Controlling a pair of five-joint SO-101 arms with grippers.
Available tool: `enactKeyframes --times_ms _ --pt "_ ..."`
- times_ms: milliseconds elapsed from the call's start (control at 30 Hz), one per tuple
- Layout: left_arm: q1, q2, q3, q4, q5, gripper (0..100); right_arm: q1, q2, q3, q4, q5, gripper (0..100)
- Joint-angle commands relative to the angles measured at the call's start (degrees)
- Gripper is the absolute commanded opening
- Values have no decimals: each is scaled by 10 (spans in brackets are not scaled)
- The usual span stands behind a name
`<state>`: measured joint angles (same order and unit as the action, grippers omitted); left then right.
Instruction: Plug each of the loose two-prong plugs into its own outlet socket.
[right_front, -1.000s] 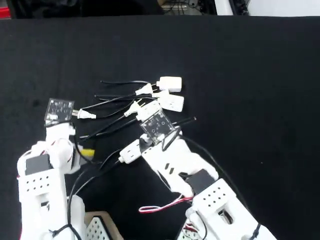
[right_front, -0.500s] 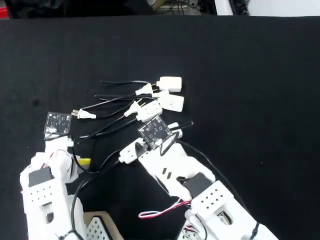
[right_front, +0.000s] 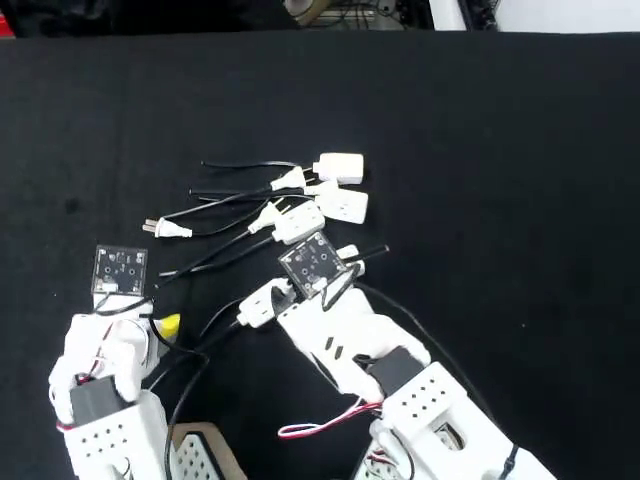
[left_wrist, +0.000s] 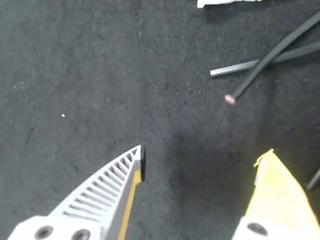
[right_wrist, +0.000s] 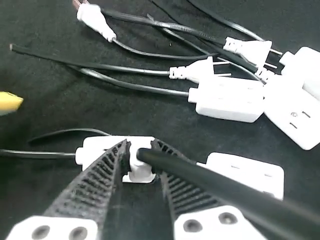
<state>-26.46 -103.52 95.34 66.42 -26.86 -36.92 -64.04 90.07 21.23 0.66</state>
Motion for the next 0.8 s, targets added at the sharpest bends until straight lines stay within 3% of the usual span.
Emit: enactKeyframes --times_ms 0,567,767 --pt "22 4 -13 9 -5 353 -4 -3 14 -41 -8 12" --pt "29 -8 -7 13 -6 353 -3 0 33 -61 -9 11" --pt "29 -8 -7 13 -6 353 -1 86 17 -116 -8 11"
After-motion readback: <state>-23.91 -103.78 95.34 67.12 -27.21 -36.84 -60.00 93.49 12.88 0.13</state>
